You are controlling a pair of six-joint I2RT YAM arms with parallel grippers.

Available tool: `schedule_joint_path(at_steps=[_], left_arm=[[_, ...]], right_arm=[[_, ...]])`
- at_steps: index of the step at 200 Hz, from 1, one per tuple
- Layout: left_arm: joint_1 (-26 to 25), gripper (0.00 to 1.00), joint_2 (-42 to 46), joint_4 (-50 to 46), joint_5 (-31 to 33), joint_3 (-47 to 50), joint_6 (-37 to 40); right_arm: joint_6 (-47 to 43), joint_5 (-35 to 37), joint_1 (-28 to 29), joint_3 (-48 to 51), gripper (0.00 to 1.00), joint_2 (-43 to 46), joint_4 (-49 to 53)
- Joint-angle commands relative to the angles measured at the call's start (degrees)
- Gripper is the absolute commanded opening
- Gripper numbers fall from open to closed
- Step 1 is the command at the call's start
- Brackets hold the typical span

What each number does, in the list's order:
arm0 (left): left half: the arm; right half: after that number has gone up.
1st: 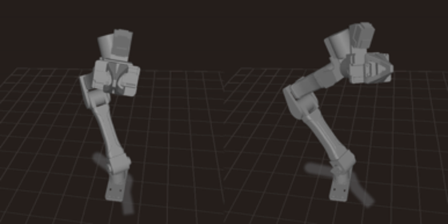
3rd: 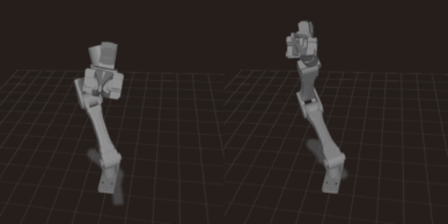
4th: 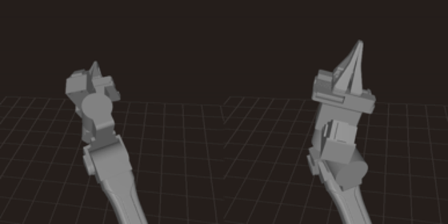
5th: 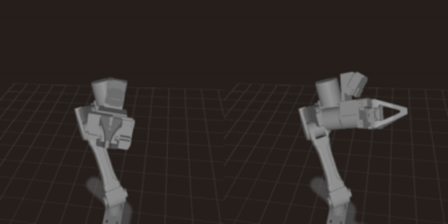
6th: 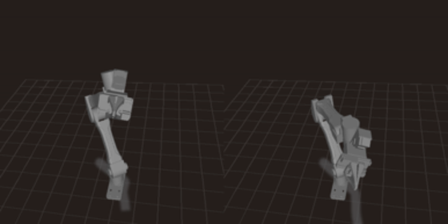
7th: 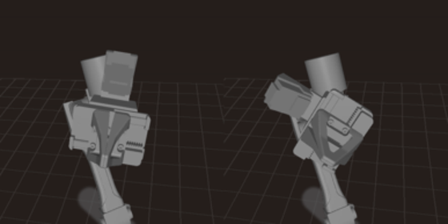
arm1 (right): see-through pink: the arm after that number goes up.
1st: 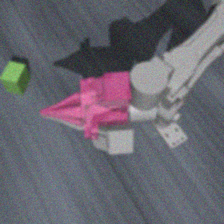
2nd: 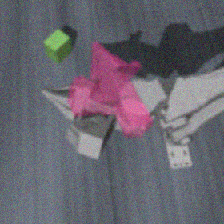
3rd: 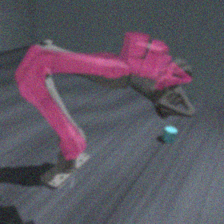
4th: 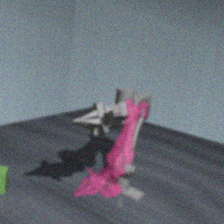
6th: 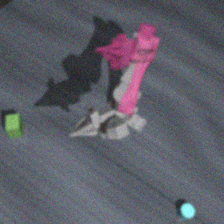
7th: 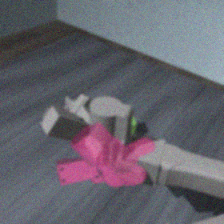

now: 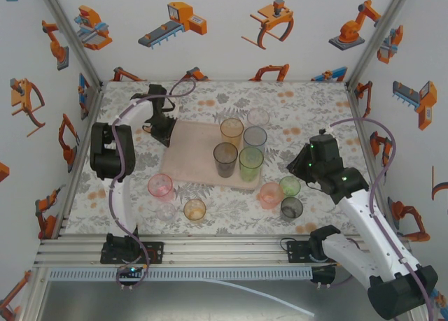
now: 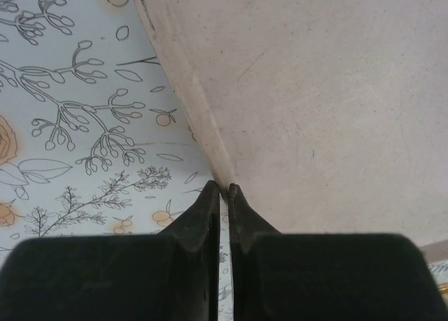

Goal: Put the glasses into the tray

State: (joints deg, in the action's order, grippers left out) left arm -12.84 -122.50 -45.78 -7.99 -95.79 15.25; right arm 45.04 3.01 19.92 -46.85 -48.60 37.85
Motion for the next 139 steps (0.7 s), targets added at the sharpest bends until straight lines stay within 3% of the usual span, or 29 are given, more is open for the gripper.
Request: schedule_joint_path(at_steps=[1,139], left_arm=[[-0.37,0.0,3.36,-3.55,-0.36,1.78,1.86],[-0.73,0.0,5.94,-3.25,-0.84,5.52,1.63]], right_arm=[[0.58,-0.08,-0.41,0.71,0.3,0.78,-1.02],[0.91,-0.63,-0.46,1.15,0.3,2.15,-0.6]])
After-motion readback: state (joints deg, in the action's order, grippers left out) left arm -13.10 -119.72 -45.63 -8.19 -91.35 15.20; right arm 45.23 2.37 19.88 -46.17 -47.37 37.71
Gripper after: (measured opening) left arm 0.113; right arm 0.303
